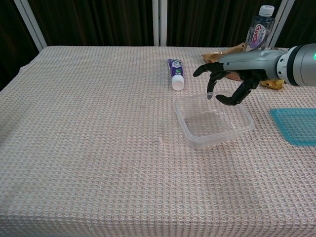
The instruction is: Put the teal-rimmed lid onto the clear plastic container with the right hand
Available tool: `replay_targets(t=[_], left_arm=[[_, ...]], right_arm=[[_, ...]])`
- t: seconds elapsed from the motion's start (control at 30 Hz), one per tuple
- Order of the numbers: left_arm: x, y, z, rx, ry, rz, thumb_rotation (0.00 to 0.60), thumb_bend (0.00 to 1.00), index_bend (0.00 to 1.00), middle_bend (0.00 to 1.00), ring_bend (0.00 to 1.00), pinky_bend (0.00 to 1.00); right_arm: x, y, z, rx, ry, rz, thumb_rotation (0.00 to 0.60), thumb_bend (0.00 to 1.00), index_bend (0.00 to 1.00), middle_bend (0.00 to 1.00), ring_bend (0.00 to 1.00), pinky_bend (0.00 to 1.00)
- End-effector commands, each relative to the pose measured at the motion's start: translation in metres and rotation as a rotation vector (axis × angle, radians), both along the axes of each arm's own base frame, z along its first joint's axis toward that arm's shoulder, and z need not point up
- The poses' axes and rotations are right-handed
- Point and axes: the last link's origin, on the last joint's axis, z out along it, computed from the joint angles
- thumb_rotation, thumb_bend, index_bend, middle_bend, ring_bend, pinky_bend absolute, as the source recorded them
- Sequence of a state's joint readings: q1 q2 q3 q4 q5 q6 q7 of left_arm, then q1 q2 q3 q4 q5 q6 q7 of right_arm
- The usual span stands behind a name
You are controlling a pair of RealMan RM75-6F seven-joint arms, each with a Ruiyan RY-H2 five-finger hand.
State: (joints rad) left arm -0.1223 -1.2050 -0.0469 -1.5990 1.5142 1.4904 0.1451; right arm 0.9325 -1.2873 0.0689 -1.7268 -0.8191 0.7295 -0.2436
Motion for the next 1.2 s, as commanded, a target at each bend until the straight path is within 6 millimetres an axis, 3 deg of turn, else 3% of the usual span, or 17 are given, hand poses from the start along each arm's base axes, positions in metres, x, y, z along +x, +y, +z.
replay_targets(t=[0.03, 0.17, 0.33, 0.6, 0.87, 1.2], left_arm=[[-0.001, -0.001, 0.001, 0.005, -0.002, 0.001, 0.600, 0.00, 0.11, 0.05, 0.00, 0.00], [-0.002, -0.002, 0.002, 0.009, -0.008, 0.004, 0.600, 0.00, 0.11, 0.05, 0.00, 0.00], [0.000, -0.002, -0.001, 0.002, -0.007, -0.010, 0.600, 0.00, 0.11, 0.04, 0.00, 0.00], [0.006, -0.007, -0.003, 0.000, -0.005, -0.023, 0.600, 0.00, 0.11, 0.05, 0.00, 0.00], [0.010, -0.010, -0.005, -0.003, 0.001, -0.011, 0.600, 0.00, 0.11, 0.05, 0.00, 0.00], [0.010, -0.010, -0.005, -0.006, 0.004, 0.000, 0.600, 0.00, 0.11, 0.05, 0.00, 0.00]], right_arm=[[-0.023, 0.017, 0.027, -0.137, -0.035, 0.025, 0.600, 0.13, 0.00, 0.13, 0.00, 0.00], [-0.063, 0.042, 0.053, -0.233, 0.012, 0.006, 0.600, 0.05, 0.00, 0.06, 0.00, 0.00], [-0.122, 0.068, 0.079, -0.292, 0.149, -0.102, 0.600, 0.02, 0.00, 0.05, 0.00, 0.00], [-0.190, 0.072, 0.100, -0.388, 0.285, -0.213, 0.600, 0.00, 0.00, 0.03, 0.00, 0.00], [-0.213, 0.067, 0.080, -0.338, 0.320, -0.210, 0.600, 0.00, 0.00, 0.03, 0.00, 0.00], [-0.218, 0.060, 0.067, -0.318, 0.319, -0.205, 0.600, 0.00, 0.00, 0.03, 0.00, 0.00]])
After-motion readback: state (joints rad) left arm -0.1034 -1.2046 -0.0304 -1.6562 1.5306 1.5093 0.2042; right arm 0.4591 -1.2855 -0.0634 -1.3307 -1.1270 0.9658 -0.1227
